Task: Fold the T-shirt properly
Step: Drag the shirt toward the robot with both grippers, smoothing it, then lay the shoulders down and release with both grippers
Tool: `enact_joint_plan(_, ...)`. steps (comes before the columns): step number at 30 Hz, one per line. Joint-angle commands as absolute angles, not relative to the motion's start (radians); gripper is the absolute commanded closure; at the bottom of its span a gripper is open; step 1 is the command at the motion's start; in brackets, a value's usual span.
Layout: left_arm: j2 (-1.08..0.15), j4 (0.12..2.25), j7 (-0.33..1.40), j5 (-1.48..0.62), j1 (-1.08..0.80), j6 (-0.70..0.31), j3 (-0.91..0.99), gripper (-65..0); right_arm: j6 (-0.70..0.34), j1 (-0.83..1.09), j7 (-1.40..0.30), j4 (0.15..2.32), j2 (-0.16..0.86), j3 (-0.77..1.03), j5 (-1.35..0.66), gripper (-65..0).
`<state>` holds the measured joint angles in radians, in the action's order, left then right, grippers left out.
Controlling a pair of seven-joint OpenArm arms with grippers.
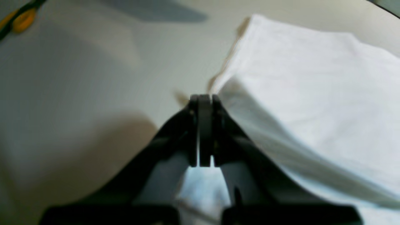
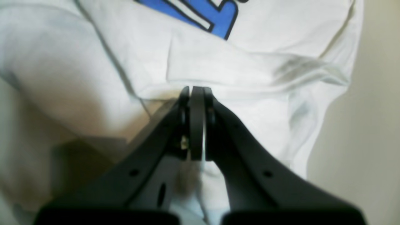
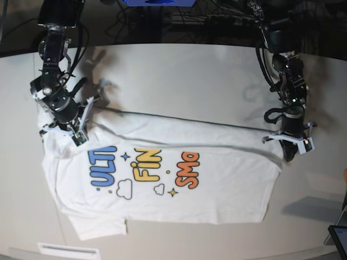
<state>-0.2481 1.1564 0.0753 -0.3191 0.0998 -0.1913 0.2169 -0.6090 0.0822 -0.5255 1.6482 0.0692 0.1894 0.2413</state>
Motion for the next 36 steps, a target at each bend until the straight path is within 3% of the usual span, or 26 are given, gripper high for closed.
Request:
enact_joint_plan(1,-0.274,1.158,0.05,-0.325,0.124,-0.194,0.189,0.0,-0.604,0.058,-0.507,1.644,0.077,0.191,0.236,-0.1)
enact_joint_plan(11,-0.289,1.006,0.059,-0.329,0.159,-0.194,0.125,-0.2,-0.604,0.005,-0.501,1.497,0.079,0.191,0.236,-0.1)
enact_joint_plan(23,-0.311,0.989,0.163,-0.325,0.136,-0.194,0.124,0.0,-0.604,0.025,-0.507,1.46,0.079,0.193,0.237,-0.1)
enact_joint_plan(36,-0.32,1.198,0.165,-0.325,-0.079,-0.191,0.133,0.0,-0.602,0.151,-0.507,1.5,0.079,0.193,0.24,-0.1)
